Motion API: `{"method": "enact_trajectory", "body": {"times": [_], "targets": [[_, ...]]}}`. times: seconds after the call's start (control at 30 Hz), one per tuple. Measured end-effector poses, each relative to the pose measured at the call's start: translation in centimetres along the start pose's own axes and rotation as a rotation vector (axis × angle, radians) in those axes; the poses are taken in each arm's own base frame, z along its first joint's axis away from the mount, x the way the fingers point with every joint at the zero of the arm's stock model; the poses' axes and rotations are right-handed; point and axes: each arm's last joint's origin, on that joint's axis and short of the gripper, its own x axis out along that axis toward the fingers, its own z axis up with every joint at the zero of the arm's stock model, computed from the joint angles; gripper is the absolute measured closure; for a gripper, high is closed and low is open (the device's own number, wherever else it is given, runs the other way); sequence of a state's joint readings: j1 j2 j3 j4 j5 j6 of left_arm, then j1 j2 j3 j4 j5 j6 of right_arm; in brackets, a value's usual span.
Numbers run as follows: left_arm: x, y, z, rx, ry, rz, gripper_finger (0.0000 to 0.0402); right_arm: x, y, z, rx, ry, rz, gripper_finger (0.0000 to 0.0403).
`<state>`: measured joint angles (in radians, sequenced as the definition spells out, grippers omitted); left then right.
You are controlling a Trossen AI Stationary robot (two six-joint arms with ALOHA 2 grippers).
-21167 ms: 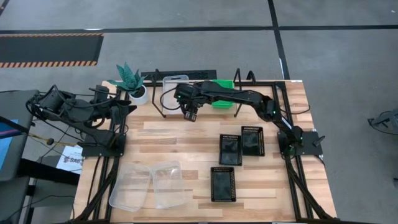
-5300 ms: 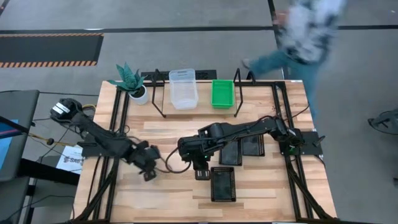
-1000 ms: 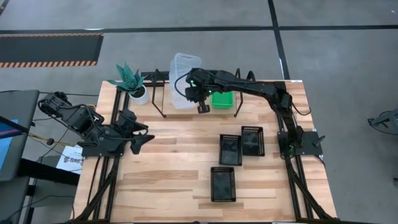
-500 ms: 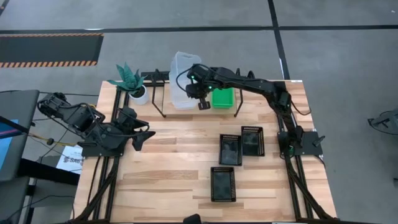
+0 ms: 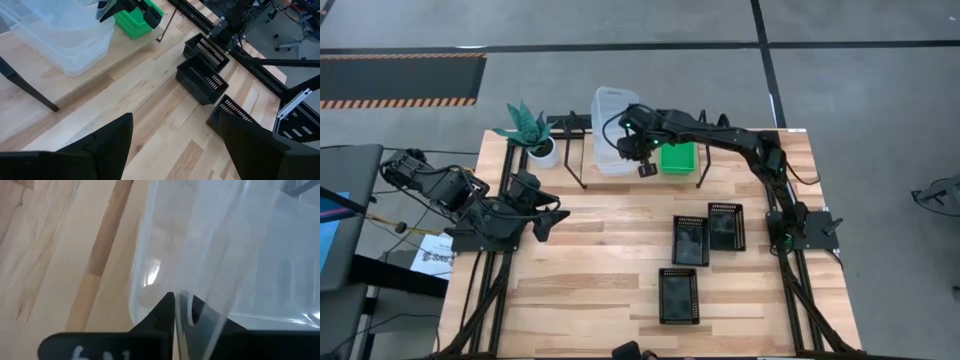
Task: Stack baskets on shelf by color
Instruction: Stack the transparent bin on top of the stacked transparent bins on the shelf
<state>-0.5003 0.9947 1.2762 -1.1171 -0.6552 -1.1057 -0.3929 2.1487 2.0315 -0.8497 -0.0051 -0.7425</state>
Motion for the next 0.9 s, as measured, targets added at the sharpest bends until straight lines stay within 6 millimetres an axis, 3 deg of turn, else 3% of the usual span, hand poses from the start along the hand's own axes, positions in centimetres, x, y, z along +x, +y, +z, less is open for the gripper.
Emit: {"method": "enact_trajectory", "body": {"times": [0.23,0.67,0.9], "targets": [[0.00,0.00,-0.03,-0.001,0.008,-0.003,0.0118,0.00,-0.07,-0.08,0.002,0.006,-0.004,0.0316],[0.00,0.09,-0.21,0.009,0.051,-0.008,0.0118,-0.01,-0.13,-0.26,0.035,0.052,-0.042,0.0209],[-0.01,0.11,-0.27,0.012,0.070,-0.014,0.0118,-0.21,0.47,0.16,0.030,0.058,-0.034,0.0189]]}}
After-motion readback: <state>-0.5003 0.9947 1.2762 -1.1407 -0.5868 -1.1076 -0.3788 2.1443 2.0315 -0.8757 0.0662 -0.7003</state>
